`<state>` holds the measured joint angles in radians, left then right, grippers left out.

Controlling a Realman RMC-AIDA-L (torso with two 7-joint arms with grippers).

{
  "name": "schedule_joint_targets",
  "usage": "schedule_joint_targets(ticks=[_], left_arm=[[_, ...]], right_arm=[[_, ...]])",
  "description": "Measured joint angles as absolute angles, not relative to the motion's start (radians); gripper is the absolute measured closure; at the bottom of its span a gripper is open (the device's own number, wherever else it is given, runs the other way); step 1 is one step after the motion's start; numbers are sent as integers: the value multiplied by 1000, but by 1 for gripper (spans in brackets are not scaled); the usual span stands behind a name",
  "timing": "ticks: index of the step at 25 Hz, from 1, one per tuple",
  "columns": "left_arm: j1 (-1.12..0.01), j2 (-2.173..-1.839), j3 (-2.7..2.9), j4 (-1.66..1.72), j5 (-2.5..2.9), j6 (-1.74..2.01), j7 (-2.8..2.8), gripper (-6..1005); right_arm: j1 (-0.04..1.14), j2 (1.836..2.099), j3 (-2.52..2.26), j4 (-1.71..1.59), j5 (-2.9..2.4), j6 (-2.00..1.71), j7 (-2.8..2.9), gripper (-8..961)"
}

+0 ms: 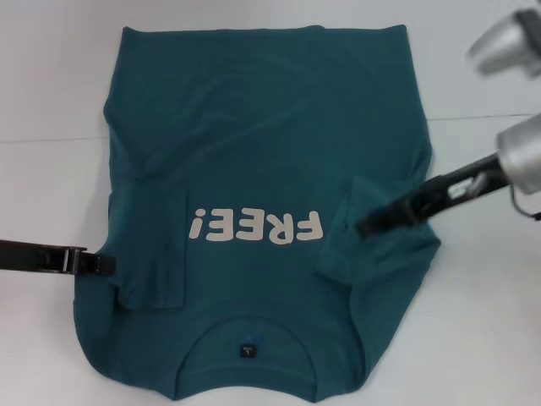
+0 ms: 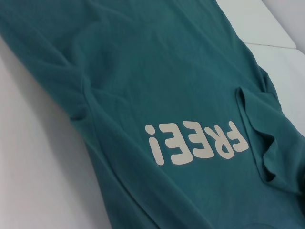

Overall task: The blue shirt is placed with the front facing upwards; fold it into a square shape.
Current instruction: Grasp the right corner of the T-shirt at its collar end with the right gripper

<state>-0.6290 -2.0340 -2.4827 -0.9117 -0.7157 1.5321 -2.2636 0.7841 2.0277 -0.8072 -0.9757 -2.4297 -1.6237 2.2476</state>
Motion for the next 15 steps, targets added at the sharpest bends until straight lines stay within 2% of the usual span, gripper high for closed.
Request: schedule_joint_targets(ticks=[3,7,10,15], left_arm=[[-627,-2034,-2482,-912,-715,1532,-2263,969],[-625,-2034,-2482,-912,-713,1534,-2257,968],[-627,-2034,-2481,-913,-711,1531,-2250,968],[-632,-2033,-2479,-913,-712,1533,-2242,968]], right_arm=[[765,2005,-734,-972,-2393,-1642,2459,670],[709,1994,-690,-965,-2338,-1670,2642,586],[679,1993,-669,-945,-2316,-1675,2705,368],[666,2002,-647,-895,-2292,-1683,2804,175]])
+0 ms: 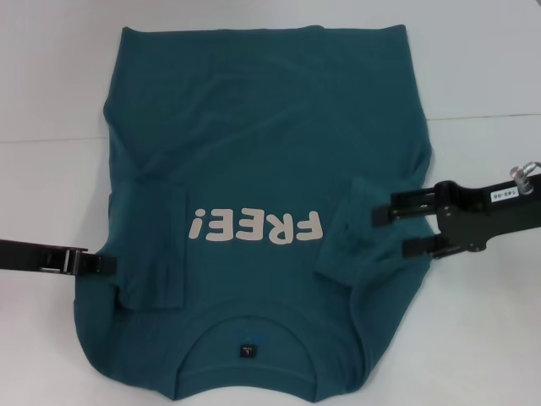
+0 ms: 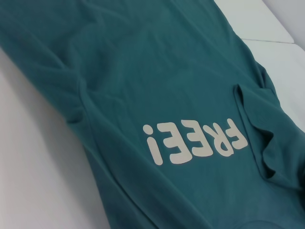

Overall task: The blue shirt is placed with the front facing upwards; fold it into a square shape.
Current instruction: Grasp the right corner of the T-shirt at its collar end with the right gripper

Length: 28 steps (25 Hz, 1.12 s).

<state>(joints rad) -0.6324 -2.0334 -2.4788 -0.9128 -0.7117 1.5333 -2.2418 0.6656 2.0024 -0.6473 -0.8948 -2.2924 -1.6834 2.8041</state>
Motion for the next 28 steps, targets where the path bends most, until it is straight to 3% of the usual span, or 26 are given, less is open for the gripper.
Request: schedule_joint_targets(ticks=[6,18,28], left_arm=[[-636,-2031,-2479,-913,-710,1536,-2238,968],[-637,-2028,-2479,-916,-716,1560,-2239,967],[-640,-2033,-2478,-936,-709,1566,-2247,966]], right_arm=[[692,2002,-691,-860,-2347,-1651,2858,59],[762,1992,-711,-783,-2478,-1582,2885,59],[770,2002,-778,-765,-2500,-1507,2967,61]])
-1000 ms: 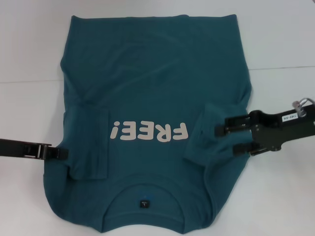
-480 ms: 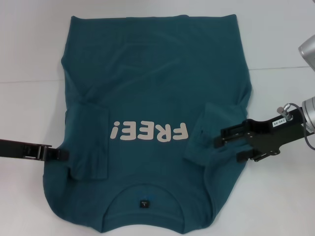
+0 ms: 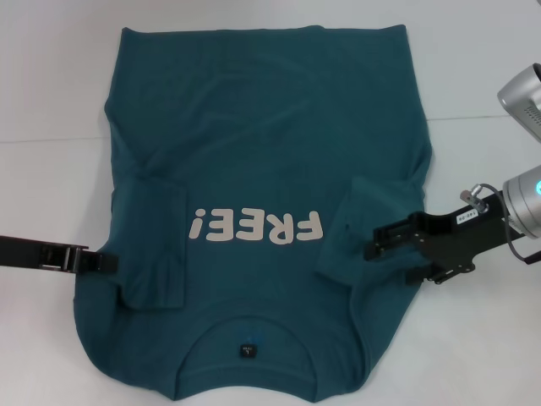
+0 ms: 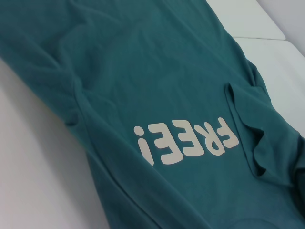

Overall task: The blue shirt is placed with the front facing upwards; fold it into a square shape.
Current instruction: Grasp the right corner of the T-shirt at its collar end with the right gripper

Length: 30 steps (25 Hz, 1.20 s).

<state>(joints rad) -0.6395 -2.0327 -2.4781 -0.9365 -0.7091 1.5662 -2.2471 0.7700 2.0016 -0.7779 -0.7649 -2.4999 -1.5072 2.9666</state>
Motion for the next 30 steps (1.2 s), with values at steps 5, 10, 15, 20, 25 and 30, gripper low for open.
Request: schedule_joint_targets(ticks=[5,10,15,20,25,30], left_arm=[[-639,-2029,-2463,-937,-709,1576,-2238,966],[-641,-2028,-2453,-938,-709,1575,-2226,966],[-643,-2028,-2435,-939,-709,1574,-2220,965],[-639,-2029,-2432,-939,-709,1576,-2213,965],[-634,-2027,-2433,-939,-711,1575,-2200,965],[-632,-2026,-2433,-939,-710,1575,-2188,964]], right_arm=[[791,2020,-788,-764,-2505,-1490,3008,62],[823,2036,-782,-751,-2553,-1471,3009,63],[865,2044,-756,-743,-2620,-1463,3010,64],[895,2047,-724,-731,-2677,-1461,3011,65],[926,2054,-698,-709,-2733,-1460,3012,66],[945,2059,-685,-689,-2763,-1451,3013,67]])
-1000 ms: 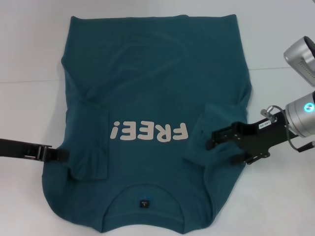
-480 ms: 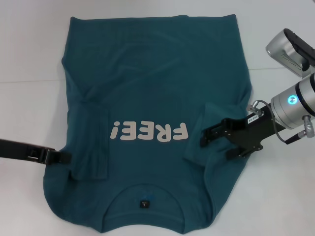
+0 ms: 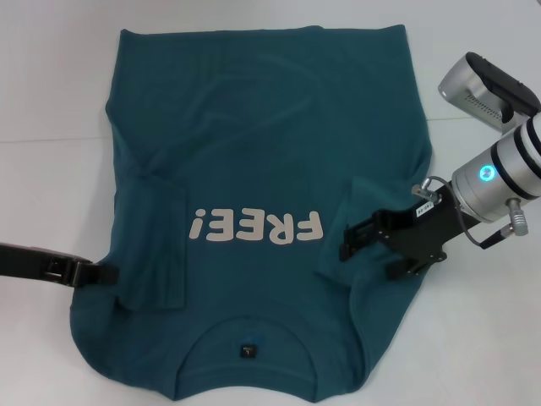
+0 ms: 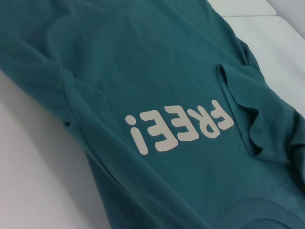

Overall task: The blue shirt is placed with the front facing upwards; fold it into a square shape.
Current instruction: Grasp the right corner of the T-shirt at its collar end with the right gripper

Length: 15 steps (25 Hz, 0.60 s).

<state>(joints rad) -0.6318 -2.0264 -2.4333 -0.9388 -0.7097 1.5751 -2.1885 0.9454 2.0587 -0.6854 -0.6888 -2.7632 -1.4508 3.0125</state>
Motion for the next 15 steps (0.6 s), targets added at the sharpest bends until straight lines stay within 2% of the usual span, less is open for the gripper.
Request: schedule_joint_targets(ticks=[15], left_arm=[[-630,-2026,-2433,-930,-713,1570,-2174,964]], right_arm=[[969,2049,-623,-639,-2811,-1447,3013,70]])
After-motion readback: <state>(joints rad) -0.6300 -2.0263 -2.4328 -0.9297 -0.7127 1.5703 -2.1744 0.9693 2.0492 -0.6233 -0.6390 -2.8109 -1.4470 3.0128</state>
